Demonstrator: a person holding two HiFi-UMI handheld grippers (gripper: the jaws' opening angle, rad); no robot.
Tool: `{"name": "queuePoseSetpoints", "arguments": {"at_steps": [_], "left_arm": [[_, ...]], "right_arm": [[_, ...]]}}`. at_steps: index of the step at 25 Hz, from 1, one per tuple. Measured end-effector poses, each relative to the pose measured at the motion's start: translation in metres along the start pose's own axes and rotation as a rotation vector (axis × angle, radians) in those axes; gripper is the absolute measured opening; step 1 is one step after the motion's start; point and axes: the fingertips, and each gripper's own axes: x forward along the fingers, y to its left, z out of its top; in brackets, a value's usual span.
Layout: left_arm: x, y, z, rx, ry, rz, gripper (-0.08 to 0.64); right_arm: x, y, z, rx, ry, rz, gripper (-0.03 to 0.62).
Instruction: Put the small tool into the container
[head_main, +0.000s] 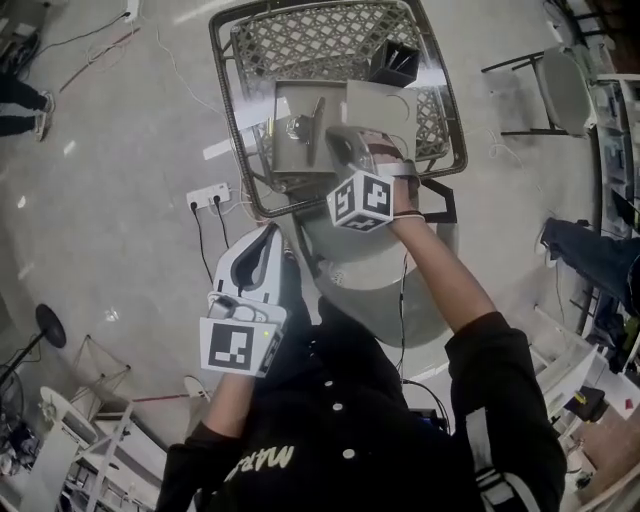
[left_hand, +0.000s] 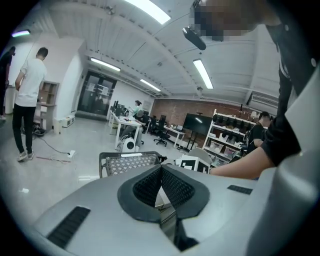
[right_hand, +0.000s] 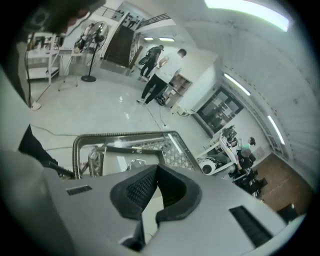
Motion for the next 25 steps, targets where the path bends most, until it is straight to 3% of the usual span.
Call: {"name": "queuePoseSetpoints", "arguments": {"at_steps": [13,25], "left_arm": [[-0.034,-0.040,0.052,0.134,-0.108,-0.015,0.025],[-0.070,-0.077,0.092,0.214,-0.224,-0.014,0.025]], "right_arm": [[-0.180,-0.060,0.070,0.392,-0.262,-0.154,0.012],[-0.318,-0.079,0.074,0.616,-0.507,-0.317,0.012]]}}
